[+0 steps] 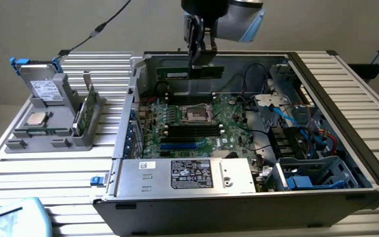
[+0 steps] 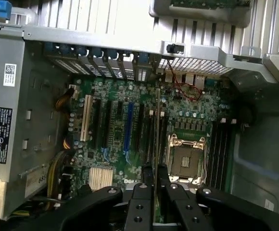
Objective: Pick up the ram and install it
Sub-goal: 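Pick up the ram and move it above insertion slot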
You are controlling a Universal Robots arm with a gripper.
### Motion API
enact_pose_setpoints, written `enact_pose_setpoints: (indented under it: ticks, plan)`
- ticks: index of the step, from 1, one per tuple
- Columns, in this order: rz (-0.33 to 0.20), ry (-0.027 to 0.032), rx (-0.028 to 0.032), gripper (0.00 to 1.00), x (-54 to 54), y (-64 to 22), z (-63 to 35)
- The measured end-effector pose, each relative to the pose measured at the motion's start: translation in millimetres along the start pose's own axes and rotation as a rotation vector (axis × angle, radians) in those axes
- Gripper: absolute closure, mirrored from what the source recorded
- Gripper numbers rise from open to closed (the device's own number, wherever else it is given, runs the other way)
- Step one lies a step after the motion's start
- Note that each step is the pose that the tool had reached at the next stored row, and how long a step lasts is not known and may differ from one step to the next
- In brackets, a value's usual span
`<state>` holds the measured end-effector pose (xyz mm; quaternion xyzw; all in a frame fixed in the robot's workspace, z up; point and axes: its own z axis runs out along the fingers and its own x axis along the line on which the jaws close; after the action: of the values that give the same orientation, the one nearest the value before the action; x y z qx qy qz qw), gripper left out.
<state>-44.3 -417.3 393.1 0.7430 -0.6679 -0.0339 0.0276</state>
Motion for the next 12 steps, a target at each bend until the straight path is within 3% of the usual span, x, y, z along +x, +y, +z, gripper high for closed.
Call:
enact_pose_setpoints:
  ticks: [5, 12]
  plan:
    - [0.001, 0.0000, 0.0007, 0.85, 2.0, -17.9, 9.4]
    - [0.039, -0.0039, 0.0012, 0.85, 2.8, -25.8, 21.4]
